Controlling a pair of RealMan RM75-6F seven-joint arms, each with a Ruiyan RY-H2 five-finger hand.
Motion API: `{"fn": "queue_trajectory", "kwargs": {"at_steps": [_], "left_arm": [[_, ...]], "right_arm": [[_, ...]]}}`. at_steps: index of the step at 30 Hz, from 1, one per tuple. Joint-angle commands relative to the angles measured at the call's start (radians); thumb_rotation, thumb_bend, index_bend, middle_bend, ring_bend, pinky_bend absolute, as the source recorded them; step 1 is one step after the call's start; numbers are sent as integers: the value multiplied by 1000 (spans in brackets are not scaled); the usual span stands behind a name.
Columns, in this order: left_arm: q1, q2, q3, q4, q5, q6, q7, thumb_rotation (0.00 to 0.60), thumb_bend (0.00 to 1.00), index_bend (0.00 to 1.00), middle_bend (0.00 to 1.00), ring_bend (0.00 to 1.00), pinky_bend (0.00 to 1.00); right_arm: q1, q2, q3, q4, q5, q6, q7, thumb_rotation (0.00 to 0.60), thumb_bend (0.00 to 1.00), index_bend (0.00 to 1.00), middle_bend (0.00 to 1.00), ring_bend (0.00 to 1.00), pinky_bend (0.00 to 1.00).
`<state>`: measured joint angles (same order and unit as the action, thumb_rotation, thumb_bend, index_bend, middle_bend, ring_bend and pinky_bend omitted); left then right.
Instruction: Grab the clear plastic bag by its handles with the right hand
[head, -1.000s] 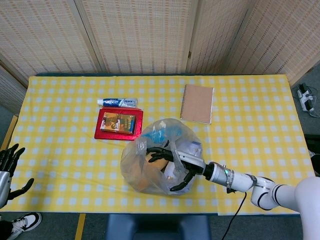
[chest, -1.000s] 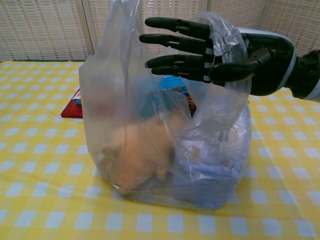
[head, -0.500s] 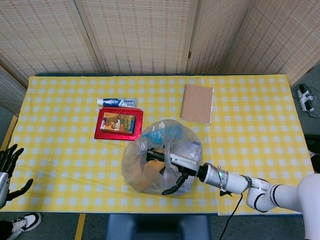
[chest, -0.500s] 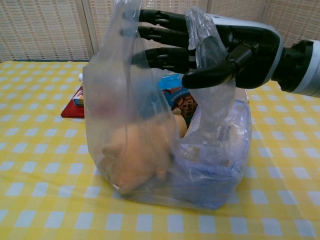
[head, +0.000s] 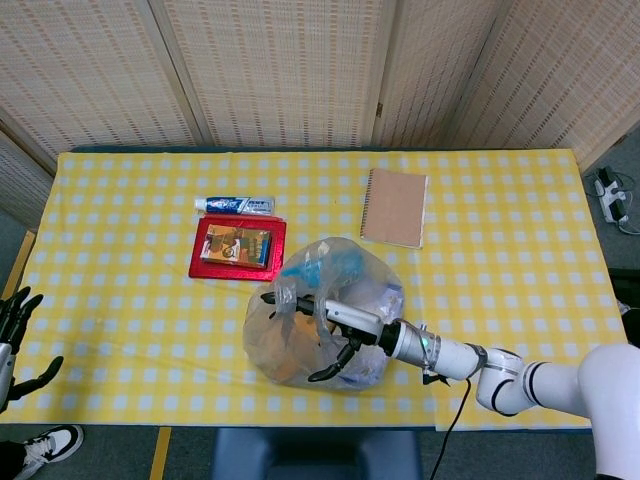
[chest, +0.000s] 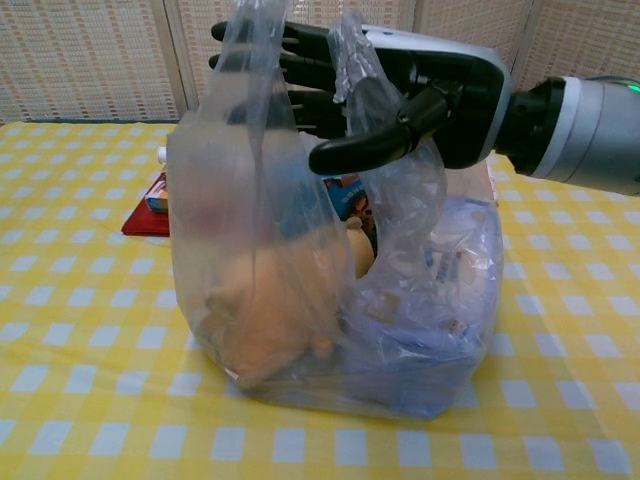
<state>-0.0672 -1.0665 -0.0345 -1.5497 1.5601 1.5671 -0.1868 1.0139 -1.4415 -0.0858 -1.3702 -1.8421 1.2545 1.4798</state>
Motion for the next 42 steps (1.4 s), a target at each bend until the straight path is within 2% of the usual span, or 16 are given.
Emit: {"fn": "queue_trajectory", "kwargs": {"at_steps": [1,31,42], "left_arm": [[2,3,0,2,-1,1,-8,600,320,0,25,17,49],[13,23,-17,10,-25,11,-64,600,319,0,25,17,49],[19,27,-17,12,-21,19,-75,600,320,0,25,17,50]], "right_arm": [[11,-10,10,6,9,-12,2,600,188,0,0,142,0],[110,-100,64,80,12,-33,54,600,188,0,0,153,0],[138,-130,90,96,29,-19,87,600,188,0,16,202,0]]}}
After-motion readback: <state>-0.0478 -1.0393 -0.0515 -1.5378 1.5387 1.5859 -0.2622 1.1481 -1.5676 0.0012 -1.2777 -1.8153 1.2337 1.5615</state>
